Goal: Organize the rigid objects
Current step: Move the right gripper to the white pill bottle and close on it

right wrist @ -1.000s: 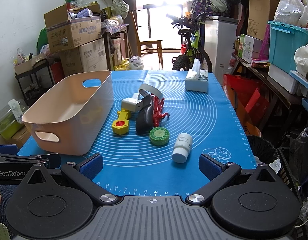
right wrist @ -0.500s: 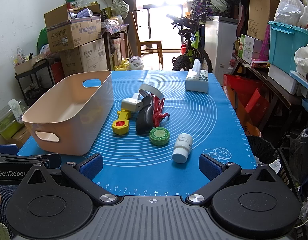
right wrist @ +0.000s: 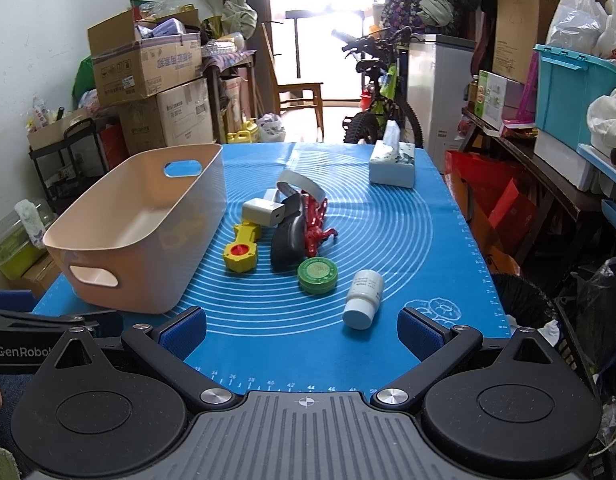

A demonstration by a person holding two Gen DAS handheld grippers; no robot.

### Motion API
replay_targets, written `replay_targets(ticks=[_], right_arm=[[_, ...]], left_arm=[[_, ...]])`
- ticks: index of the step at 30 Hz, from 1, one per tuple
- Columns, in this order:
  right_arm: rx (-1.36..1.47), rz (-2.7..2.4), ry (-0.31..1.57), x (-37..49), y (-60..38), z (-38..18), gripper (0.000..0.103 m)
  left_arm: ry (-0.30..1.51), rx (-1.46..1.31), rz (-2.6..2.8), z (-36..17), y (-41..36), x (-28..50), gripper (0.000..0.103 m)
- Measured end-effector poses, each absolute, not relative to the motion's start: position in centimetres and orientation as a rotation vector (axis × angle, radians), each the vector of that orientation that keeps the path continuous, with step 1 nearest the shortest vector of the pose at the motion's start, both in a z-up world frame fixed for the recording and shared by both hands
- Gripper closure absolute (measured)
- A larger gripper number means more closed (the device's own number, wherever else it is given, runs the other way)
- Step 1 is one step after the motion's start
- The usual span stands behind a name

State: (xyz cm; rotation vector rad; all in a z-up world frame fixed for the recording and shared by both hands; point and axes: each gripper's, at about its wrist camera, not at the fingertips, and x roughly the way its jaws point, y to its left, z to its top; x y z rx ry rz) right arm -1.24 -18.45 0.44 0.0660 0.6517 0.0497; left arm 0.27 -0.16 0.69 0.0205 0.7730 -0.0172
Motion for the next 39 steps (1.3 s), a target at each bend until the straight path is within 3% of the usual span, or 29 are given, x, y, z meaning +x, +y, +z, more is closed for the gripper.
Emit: replay_targets(ticks=[21,39], right_arm=[[0.107,-0.018,0.616,7.4,-20.5,4.1,0.002],[0.095,-0.175,0.848,14.5,-23.2,-2.7,0.002]], left_arm=[[0.704,0.006,0.111,8.3,7.4,11.1,0.001],[0.96,0.0,0.073,1.6,12.8,20.0,0.002]])
